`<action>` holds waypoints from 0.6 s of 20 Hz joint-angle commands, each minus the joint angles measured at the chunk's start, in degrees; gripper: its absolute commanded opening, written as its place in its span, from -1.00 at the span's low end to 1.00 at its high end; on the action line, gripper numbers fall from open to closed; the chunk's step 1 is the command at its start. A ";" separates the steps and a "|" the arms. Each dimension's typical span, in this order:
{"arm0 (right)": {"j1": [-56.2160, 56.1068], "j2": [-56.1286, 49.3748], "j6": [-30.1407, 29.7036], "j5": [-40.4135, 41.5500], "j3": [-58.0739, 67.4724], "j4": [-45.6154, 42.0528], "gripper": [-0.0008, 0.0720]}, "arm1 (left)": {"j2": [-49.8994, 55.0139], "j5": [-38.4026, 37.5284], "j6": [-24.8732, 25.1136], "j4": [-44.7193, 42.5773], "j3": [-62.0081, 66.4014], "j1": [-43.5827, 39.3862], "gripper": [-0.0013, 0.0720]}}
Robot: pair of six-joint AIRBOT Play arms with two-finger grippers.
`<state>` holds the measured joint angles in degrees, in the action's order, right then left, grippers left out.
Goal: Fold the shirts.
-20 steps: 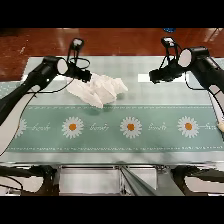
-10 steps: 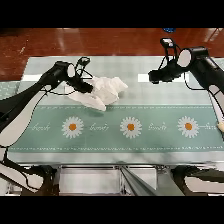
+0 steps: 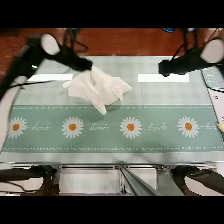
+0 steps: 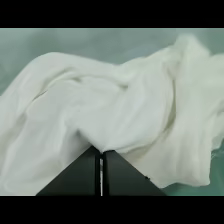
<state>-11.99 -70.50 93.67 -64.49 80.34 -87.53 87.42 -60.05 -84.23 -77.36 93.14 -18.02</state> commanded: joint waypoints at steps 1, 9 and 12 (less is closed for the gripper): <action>-0.02 10.25 0.17 -1.14 0.00 -0.09 0.12 | -9.07 3.10 0.02 1.79 4.50 0.66 -0.91; -0.02 26.32 0.42 -3.15 0.00 -0.07 0.13 | -25.16 4.46 1.53 3.28 7.91 0.46 -0.91; -0.02 29.05 0.46 -4.72 0.00 -0.07 0.12 | -29.07 5.90 1.51 3.93 11.19 0.46 -0.91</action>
<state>-11.99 -44.82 94.02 -67.88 80.34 -87.61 62.39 -55.40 -82.91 -74.24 101.91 -17.56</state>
